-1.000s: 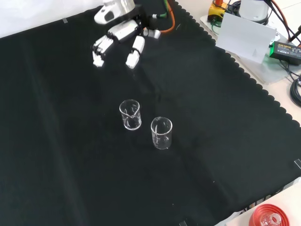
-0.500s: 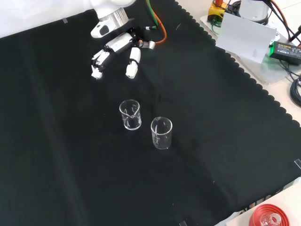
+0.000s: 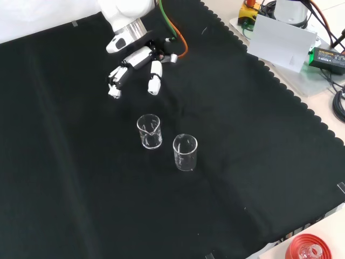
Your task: Pick up the beaker on the right.
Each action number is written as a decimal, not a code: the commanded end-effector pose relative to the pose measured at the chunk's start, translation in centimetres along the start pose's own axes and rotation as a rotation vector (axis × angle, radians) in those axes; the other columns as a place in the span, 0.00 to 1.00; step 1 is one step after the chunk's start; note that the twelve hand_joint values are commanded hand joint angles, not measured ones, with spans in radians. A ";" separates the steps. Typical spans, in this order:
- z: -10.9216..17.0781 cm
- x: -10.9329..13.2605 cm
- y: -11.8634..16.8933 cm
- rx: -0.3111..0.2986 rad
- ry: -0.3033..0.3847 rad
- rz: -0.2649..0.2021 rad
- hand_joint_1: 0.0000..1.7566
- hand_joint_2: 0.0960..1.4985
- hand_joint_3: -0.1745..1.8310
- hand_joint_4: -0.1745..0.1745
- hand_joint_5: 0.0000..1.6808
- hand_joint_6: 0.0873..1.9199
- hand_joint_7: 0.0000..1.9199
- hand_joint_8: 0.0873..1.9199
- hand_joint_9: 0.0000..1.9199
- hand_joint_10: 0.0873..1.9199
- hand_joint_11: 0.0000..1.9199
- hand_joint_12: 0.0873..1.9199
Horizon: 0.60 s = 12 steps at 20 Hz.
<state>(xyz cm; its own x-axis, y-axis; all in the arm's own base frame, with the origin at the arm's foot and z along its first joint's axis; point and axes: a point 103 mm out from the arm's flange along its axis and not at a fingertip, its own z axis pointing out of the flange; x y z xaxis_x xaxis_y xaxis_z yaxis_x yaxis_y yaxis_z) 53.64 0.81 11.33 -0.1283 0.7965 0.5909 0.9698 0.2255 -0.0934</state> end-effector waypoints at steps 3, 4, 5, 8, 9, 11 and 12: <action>2.1 -0.5 0.2 0.002 0.032 -0.043 0.38 0.52 0.00 0.30 0.15 0.00 0.11 0.31 0.18 0.34 0.00 0.58; 2.3 -0.5 0.3 0.011 0.033 -0.047 0.39 0.52 0.00 0.29 0.15 0.00 0.11 0.32 0.18 0.34 0.00 0.58; 2.5 -0.4 0.3 0.020 0.035 -0.050 0.39 0.51 0.00 0.27 0.15 0.00 0.12 0.32 0.19 0.34 0.00 0.58; 2.9 -0.2 0.6 0.030 0.036 -0.065 0.42 0.50 0.00 0.22 0.14 0.00 0.12 0.32 0.19 0.34 0.00 0.59; 3.0 -0.2 0.6 0.033 0.039 -0.067 0.43 0.50 0.00 0.21 0.14 0.00 0.12 0.32 0.19 0.34 0.00 0.59; 3.4 -0.1 0.8 0.035 0.046 -0.071 0.45 0.50 0.00 0.20 0.14 0.00 0.12 0.32 0.20 0.34 0.00 0.59; 3.6 -0.2 0.9 0.038 0.052 -0.072 0.45 0.50 0.00 0.20 0.14 0.00 0.12 0.32 0.20 0.34 0.00 0.59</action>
<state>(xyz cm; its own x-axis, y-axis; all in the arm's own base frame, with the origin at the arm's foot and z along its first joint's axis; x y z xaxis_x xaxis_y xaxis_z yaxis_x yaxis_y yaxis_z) 53.74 2.36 8.71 -0.1784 0.7582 0.6271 0.9544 0.2885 -0.0773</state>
